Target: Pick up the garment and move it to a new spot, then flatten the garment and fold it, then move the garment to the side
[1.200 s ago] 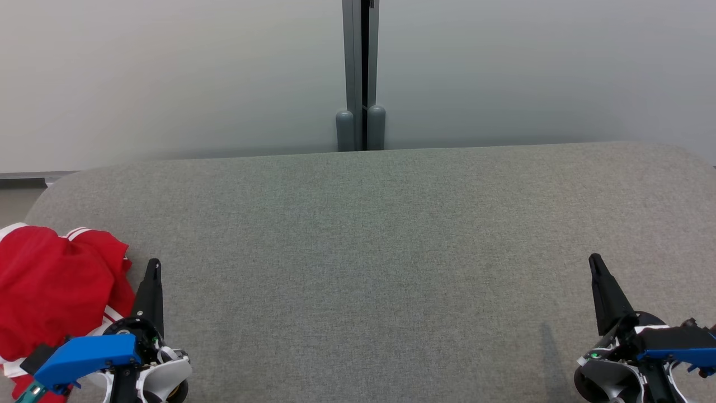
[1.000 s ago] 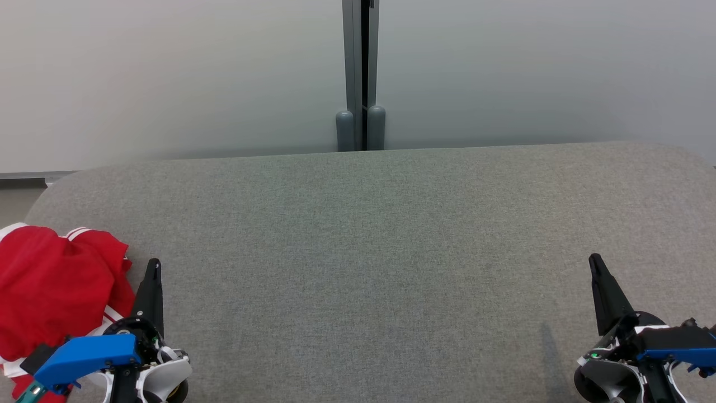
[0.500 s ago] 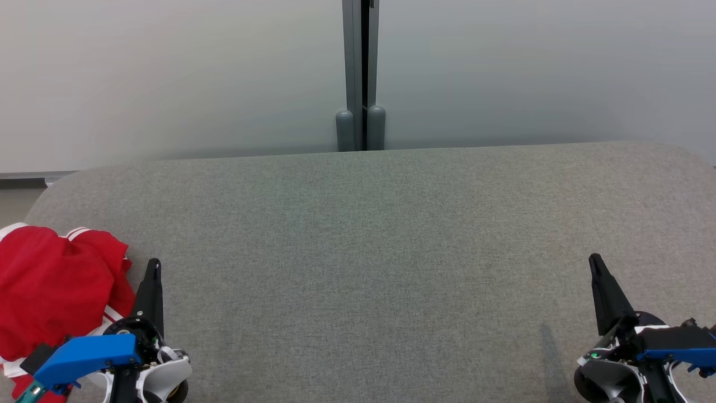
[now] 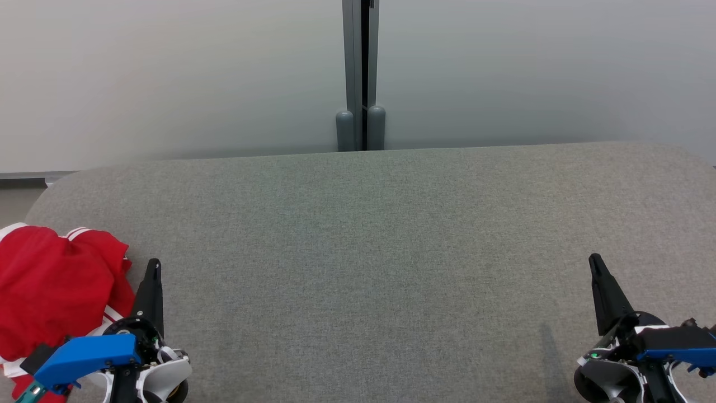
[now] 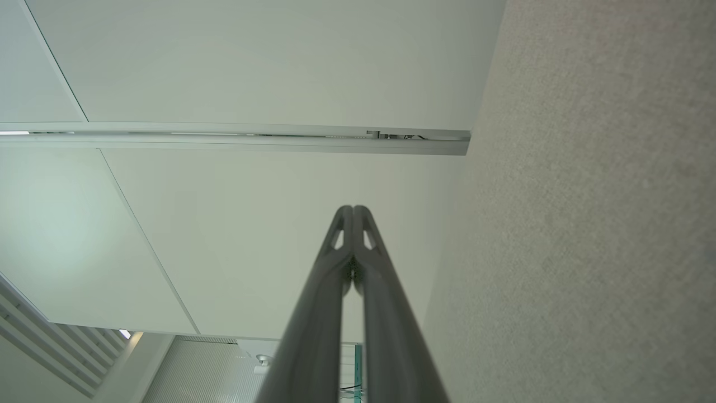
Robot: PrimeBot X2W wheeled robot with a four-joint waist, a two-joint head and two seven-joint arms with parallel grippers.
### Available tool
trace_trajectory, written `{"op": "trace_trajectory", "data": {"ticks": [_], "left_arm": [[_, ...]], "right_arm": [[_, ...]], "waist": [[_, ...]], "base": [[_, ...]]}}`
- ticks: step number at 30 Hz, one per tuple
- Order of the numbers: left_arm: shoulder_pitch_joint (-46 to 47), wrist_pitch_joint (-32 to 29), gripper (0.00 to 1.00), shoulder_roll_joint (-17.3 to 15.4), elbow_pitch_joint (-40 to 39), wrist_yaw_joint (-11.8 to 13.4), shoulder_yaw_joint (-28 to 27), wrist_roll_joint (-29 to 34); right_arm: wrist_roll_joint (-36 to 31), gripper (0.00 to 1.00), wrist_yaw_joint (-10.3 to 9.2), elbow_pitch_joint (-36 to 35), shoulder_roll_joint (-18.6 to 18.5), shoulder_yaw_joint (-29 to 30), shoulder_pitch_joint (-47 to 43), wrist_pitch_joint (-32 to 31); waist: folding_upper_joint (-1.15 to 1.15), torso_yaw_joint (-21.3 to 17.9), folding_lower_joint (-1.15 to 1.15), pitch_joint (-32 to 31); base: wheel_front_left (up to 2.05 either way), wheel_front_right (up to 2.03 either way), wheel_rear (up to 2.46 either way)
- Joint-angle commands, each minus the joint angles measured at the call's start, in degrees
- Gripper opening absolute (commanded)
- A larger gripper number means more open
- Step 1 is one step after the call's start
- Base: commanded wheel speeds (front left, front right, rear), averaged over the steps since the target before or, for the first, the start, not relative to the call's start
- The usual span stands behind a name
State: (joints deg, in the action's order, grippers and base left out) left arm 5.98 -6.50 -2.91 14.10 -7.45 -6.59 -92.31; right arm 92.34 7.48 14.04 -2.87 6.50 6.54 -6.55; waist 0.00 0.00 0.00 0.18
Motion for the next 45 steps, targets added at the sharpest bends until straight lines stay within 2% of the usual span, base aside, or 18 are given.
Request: {"op": "trace_trajectory", "data": {"ticks": [1, 37, 38, 45], "left_arm": [[0.5, -0.2, 0.0, 0.1, -0.3, -0.3, -0.1, -0.2], [0.5, -0.2, 0.0, 0.1, -0.3, -0.3, -0.1, -0.2], [0.0, 0.0, 1.0, 0.0, 0.0, 0.0, 0.0, 0.0], [-2.2, 0.7, 1.0, 0.4, 2.3, 0.0, 0.7, 0.2]], "right_arm": [[0.2, 0.0, 0.02, -0.2, 0.0, 0.1, -0.7, -0.1], [0.2, 0.0, 0.02, -0.2, 0.0, 0.1, -0.7, -0.1], [0.0, 1.0, 0.0, 0.0, 0.0, 0.0, 0.0, 0.0], [-0.2, 1.0, -0.08, 1.7, 0.3, -0.4, -0.8, 0.0]], "waist": [[0.0, 0.0, 0.0, 0.0], [0.0, 0.0, 0.0, 0.0], [0.0, 0.0, 0.0, 0.0], [0.0, 0.0, 0.0, 0.0]], "base": [[0.0, 0.0, 0.0], [0.0, 0.0, 0.0], [0.0, 0.0, 0.0], [0.0, 0.0, 0.0]]}}
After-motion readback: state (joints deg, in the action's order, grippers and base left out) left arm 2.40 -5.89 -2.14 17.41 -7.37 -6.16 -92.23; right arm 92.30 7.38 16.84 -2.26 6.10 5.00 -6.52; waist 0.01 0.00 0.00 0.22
